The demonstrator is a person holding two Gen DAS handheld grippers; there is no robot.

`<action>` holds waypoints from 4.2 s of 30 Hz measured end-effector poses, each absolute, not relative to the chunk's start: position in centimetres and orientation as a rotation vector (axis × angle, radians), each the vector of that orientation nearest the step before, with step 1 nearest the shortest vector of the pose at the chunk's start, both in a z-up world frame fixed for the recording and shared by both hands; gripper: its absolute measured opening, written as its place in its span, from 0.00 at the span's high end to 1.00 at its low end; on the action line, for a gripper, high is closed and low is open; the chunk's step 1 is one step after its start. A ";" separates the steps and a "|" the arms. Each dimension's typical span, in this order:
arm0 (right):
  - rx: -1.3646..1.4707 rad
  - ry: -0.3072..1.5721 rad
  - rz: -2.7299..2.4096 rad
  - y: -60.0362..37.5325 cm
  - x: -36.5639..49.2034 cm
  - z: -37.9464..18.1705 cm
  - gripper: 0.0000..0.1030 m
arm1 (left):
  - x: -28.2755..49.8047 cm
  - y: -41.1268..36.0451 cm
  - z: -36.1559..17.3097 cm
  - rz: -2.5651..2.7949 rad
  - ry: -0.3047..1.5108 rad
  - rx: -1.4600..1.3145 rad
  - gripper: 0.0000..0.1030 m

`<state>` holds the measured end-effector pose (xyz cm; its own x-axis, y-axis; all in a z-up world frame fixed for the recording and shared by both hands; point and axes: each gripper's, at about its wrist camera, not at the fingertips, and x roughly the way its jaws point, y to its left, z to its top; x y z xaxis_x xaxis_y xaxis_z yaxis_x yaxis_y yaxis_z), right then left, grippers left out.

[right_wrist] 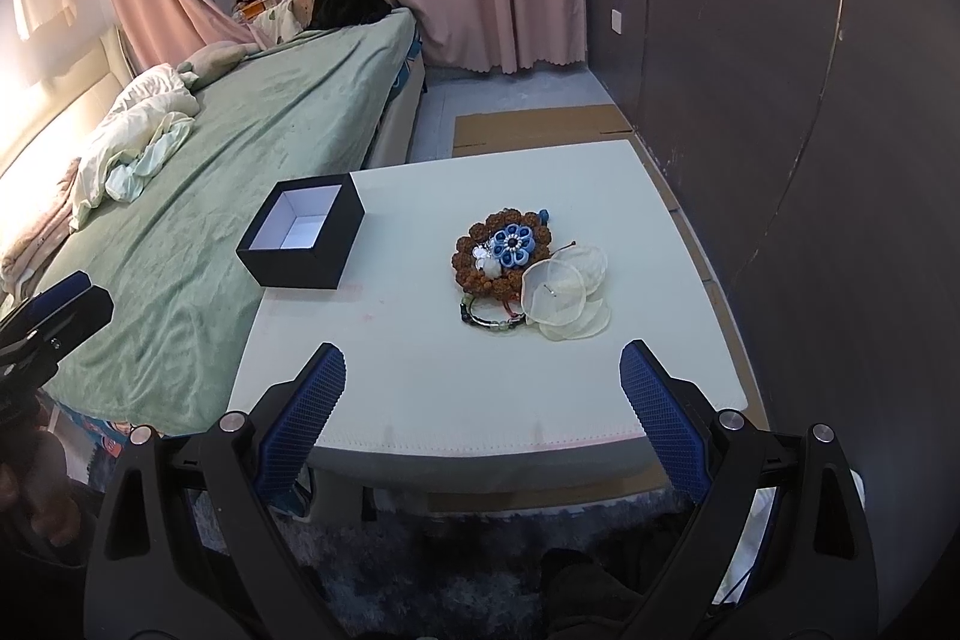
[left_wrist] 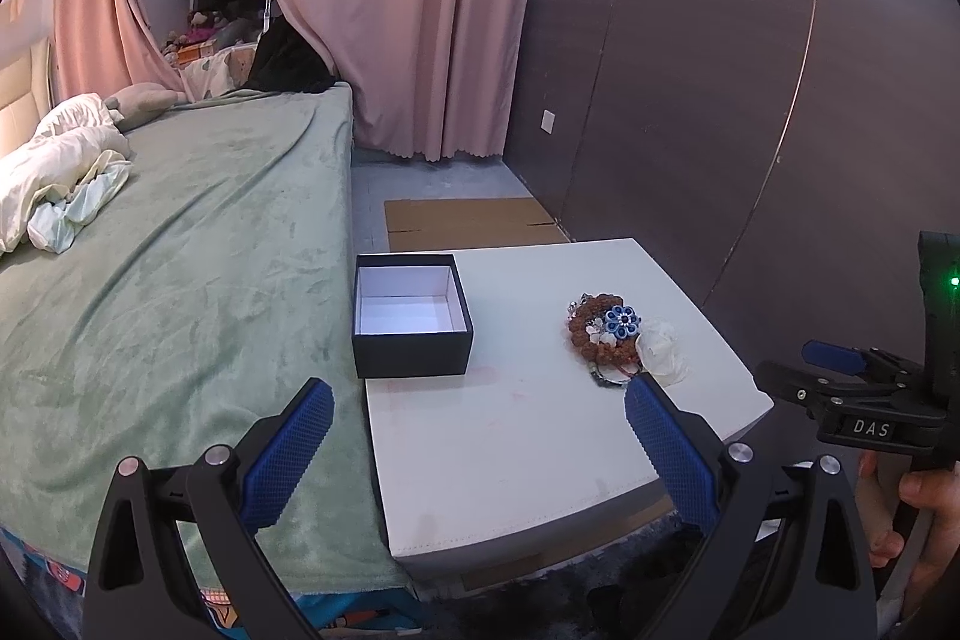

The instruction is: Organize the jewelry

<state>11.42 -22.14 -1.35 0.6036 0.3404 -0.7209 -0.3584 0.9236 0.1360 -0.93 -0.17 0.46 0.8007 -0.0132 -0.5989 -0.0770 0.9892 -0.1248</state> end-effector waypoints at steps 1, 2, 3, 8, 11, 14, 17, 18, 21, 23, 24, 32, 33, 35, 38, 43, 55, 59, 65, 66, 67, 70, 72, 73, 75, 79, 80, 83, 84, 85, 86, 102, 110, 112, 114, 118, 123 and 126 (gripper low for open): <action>-0.023 0.827 0.405 -22.1 11.4 -1.4 0.10 | -0.9 -0.2 0.4 0.033 0.642 -0.146 0.08; -0.022 0.824 0.406 -22.1 11.4 -1.4 0.10 | -0.8 -0.2 0.3 0.032 0.643 -0.146 0.08; -0.021 0.822 0.407 -22.1 11.4 -1.3 0.10 | -0.7 -0.2 0.2 0.031 0.644 -0.146 0.08; -0.024 0.809 0.410 -22.1 11.1 -1.1 0.10 | -0.8 -0.4 0.3 0.028 0.642 -0.140 0.08; -0.024 0.808 0.410 -22.1 11.1 -1.1 0.10 | -0.8 -0.4 0.1 0.024 0.636 -0.138 0.08; -0.024 0.807 0.410 -22.1 11.2 -1.1 0.10 | -0.4 -0.3 -0.3 0.027 0.647 -0.136 0.08; -0.016 0.810 0.411 -22.2 11.2 -1.1 0.10 | -0.3 -0.4 -0.3 0.019 0.648 -0.140 0.08; -0.009 0.811 0.414 -22.3 11.3 -1.0 0.10 | -0.4 -0.4 -0.2 0.019 0.645 -0.135 0.08; 0.003 0.816 0.422 -22.4 11.4 -1.0 0.10 | -0.6 -0.4 -0.1 0.013 0.641 -0.140 0.08; 0.004 0.818 0.424 -22.5 11.4 -1.0 0.10 | -0.8 -0.6 0.0 0.012 0.636 -0.138 0.08; 0.003 0.818 0.424 -22.4 11.5 -1.0 0.10 | -0.8 -0.6 -0.1 0.013 0.635 -0.133 0.08; 0.011 0.822 0.415 -22.6 11.4 -1.2 0.10 | -0.2 -0.6 -1.1 0.024 0.656 -0.131 0.08; 0.011 0.822 0.413 -22.6 11.4 -1.2 0.10 | -0.2 -0.5 -1.1 0.023 0.657 -0.133 0.08; 0.009 0.820 0.407 -22.6 11.4 -1.3 0.10 | -0.3 -0.4 -1.1 0.024 0.652 -0.131 0.08; 0.010 0.818 0.404 -22.6 11.2 -1.3 0.10 | -0.3 -0.2 -1.3 0.025 0.654 -0.138 0.08; 0.005 0.818 0.409 -22.7 11.4 -1.5 0.10 | -0.3 0.0 -1.4 0.021 0.654 -0.142 0.08; 0.032 0.816 0.424 -22.9 11.7 -1.7 0.10 | 0.5 -0.3 -1.6 -0.001 0.653 -0.147 0.08; 0.062 0.820 0.422 -23.2 12.3 -1.9 0.10 | 1.3 -0.6 -2.1 -0.017 0.664 -0.144 0.08; 0.130 0.838 0.403 -24.4 14.0 -2.7 0.10 | 2.9 -0.9 -2.9 -0.047 0.683 -0.150 0.08; 0.146 0.843 0.398 -24.7 14.4 -2.9 0.10 | 3.3 -1.1 -3.0 -0.054 0.687 -0.153 0.08; 0.160 0.851 0.390 -25.1 14.8 -3.2 0.10 | 3.7 -1.2 -3.2 -0.060 0.689 -0.155 0.09; 0.245 0.873 0.378 -26.7 16.2 -3.8 0.11 | 4.8 -1.7 -3.5 -0.075 0.697 -0.151 0.12; 0.292 0.885 0.365 -27.6 17.0 -4.2 0.11 | 5.7 -2.1 -3.8 -0.088 0.702 -0.149 0.14; 0.328 0.896 0.360 -28.2 17.5 -4.5 0.12 | 6.0 -2.2 -4.0 -0.093 0.704 -0.149 0.15; 0.394 0.916 0.360 -29.1 18.4 -5.1 0.14 | 7.0 -2.6 -4.4 -0.107 0.711 -0.148 0.18; 0.447 0.945 0.345 -29.8 20.1 -6.0 0.18 | 9.1 -3.0 -5.3 -0.134 0.736 -0.152 0.26; 0.455 0.954 0.339 -29.9 20.5 -6.3 0.19 | 9.6 -3.1 -5.6 -0.140 0.744 -0.156 0.27; 0.476 0.981 0.325 -30.3 21.4 -7.5 0.23 | 11.3 -3.1 -6.7 -0.174 0.776 -0.199 0.32; 0.484 0.996 0.318 -30.5 21.7 -8.0 0.25 | 11.8 -3.2 -7.1 -0.181 0.786 -0.210 0.33; 0.494 1.009 0.315 -30.6 22.0 -8.5 0.26 | 12.3 -3.4 -7.6 -0.185 0.798 -0.218 0.36; 0.496 1.015 0.313 -30.7 22.2 -8.8 0.26 | 12.7 -3.5 -8.1 -0.191 0.810 -0.226 0.38; 0.213 1.097 0.256 -26.2 26.2 -13.6 0.45 | 19.2 -5.8 -11.6 -0.250 0.814 -0.245 0.53; 0.114 1.099 0.218 -25.0 26.4 -14.7 0.96 | 22.3 -6.9 -12.9 -0.275 0.842 -0.219 0.59; 0.159 1.096 0.233 -25.6 26.1 -14.5 0.97 | 22.5 -7.3 -13.5 -0.283 0.861 -0.220 0.60; 0.181 1.071 0.245 -25.9 25.6 -13.9 0.97 | 22.7 -7.5 -14.2 -0.275 0.876 -0.222 0.62; 0.189 1.048 0.254 -25.6 25.3 -12.9 0.97 | 23.1 -7.2 -15.3 -0.250 0.896 -0.242 0.67; 0.163 1.014 0.264 -24.5 24.8 -11.6 0.97 | 23.0 -6.9 -16.0 -0.285 0.915 -0.318 0.80; 0.182 0.998 0.250 -24.8 24.7 -11.0 0.97 | 22.5 -6.7 -15.3 -0.278 0.904 -0.323 0.84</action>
